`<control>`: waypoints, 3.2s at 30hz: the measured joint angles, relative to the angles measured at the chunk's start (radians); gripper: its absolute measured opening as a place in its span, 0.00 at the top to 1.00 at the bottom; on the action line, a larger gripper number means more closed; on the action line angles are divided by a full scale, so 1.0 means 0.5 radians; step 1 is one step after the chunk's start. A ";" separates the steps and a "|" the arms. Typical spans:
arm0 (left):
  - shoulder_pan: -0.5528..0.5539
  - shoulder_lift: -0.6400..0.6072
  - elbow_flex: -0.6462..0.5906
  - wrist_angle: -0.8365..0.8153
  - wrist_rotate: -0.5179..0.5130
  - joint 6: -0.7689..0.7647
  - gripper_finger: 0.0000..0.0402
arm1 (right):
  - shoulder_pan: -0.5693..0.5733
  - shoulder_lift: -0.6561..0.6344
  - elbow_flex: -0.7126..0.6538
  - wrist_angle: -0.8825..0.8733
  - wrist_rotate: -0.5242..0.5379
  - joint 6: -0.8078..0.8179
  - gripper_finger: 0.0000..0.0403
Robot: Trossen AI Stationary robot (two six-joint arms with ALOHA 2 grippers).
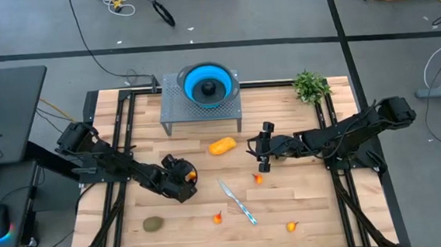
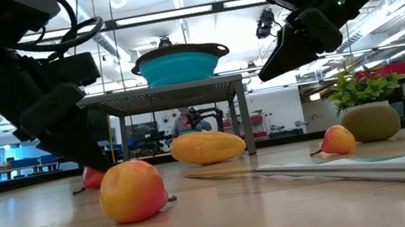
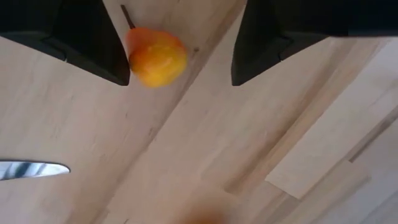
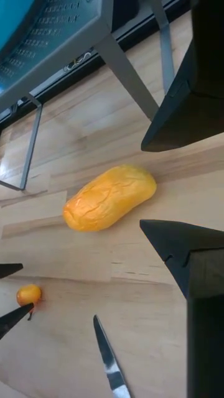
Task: Pick & Place Fruit
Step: Put the orange pear into the blue strainer bowl on the shelf
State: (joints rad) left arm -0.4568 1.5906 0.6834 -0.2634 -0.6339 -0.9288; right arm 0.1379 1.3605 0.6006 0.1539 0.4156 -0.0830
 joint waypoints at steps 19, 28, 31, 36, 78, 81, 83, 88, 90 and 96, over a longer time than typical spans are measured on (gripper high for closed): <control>0.000 0.000 0.000 -0.001 0.004 -0.040 0.30 | 0.000 0.000 0.000 -0.001 -0.002 0.002 0.51; 0.000 0.044 -0.006 0.008 -0.004 -0.070 0.30 | 0.000 0.000 0.000 -0.001 -0.002 0.001 0.51; 0.008 0.107 -0.009 0.022 -0.006 -0.083 0.30 | 0.000 0.000 0.000 -0.016 0.000 0.001 0.51; 0.016 0.159 0.002 0.070 -0.031 -0.075 0.29 | 0.000 0.000 -0.002 -0.038 -0.001 0.016 0.51; 0.034 0.121 0.000 -0.046 0.320 0.058 0.64 | 0.000 0.000 -0.002 -0.045 0.002 0.017 0.51; 0.033 0.051 -0.004 -0.089 0.348 0.090 0.64 | 0.000 0.000 -0.002 -0.044 0.002 0.016 0.51; 0.030 -0.005 -0.013 -0.123 0.343 0.116 0.63 | 0.000 0.000 -0.002 -0.043 0.002 0.016 0.51; 0.058 -0.133 -0.010 -0.109 0.214 0.252 0.64 | 0.000 0.001 -0.002 -0.038 0.002 0.016 0.51; 0.092 -0.181 -0.011 -0.105 0.151 0.335 0.65 | 0.000 0.001 -0.002 -0.033 0.002 0.016 0.51; 0.284 -0.360 0.066 -0.057 -0.207 0.751 0.63 | 0.000 0.001 -0.002 -0.031 0.002 0.016 0.51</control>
State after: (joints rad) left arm -0.3149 1.4104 0.7163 -0.2918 -0.7373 -0.5533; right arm 0.1379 1.3609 0.5999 0.1387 0.4168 -0.0750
